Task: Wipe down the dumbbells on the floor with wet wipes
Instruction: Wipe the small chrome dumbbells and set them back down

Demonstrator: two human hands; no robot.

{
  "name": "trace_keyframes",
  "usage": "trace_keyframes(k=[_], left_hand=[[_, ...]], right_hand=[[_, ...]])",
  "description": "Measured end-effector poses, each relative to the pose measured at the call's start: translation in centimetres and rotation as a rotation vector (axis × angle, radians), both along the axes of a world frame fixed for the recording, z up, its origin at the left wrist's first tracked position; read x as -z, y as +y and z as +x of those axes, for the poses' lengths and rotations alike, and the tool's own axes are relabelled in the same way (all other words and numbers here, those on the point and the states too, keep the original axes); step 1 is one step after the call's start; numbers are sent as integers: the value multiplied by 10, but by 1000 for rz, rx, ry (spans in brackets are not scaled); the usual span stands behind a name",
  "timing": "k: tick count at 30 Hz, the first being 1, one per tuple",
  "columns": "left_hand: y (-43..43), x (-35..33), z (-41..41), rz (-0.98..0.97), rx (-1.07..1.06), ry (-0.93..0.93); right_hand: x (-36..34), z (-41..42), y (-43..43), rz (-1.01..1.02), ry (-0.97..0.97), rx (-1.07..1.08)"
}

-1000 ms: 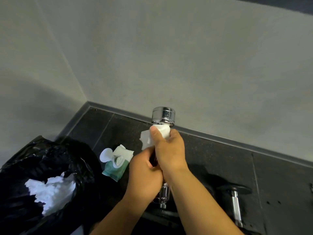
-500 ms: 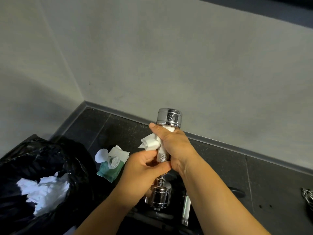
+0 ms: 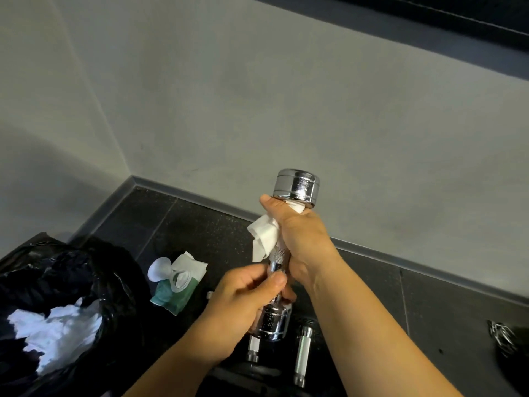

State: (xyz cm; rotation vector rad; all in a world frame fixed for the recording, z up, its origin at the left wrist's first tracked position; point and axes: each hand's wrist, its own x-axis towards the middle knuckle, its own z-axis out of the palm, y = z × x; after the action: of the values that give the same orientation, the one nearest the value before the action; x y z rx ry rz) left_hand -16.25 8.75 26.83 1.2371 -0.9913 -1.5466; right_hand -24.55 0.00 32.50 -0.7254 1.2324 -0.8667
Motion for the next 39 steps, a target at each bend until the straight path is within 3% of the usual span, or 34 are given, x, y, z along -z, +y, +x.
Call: trace_keyframes(k=[5, 7, 10, 13, 15, 18, 19, 21, 24, 27, 29, 34, 36, 39], left_hand=[[-5, 5, -10, -150, -263, -285], [-6, 4, -4, -176, -261, -340], [-5, -2, 15, -122, -149, -192], [-6, -5, 32, 35, -23, 187], [-5, -12, 34, 125, 32, 434], [-3, -16, 35, 144, 32, 484], [-3, -15, 36, 128, 9, 413], [-1, -15, 33, 35, -57, 92], [0, -9, 22, -67, -211, -319], [-2, 4, 20, -98, -253, -494], [-4, 5, 22, -106, -253, -504], [-6, -6, 31, -76, -143, -162], [-6, -7, 34, -12, -84, 101], [-3, -14, 33, 163, 15, 504]], right_hand=[[20, 20, 3, -167, 383, 180], [19, 24, 2, -159, 371, 160], [10, 18, 0, -2, 53, -63], [4, 12, 4, 141, -204, -311], [4, 13, 8, 210, -353, -324], [8, 13, 11, 206, -397, -305], [10, 14, 11, 156, -296, -319], [15, 19, 13, 59, -81, -265], [26, 33, 16, -12, 65, -5], [39, 43, 17, -87, 232, 123], [40, 44, 16, -89, 229, 123], [26, 24, 13, 0, -73, -175], [22, 15, 11, 55, -120, -337], [21, 11, 12, 177, -318, -401]])
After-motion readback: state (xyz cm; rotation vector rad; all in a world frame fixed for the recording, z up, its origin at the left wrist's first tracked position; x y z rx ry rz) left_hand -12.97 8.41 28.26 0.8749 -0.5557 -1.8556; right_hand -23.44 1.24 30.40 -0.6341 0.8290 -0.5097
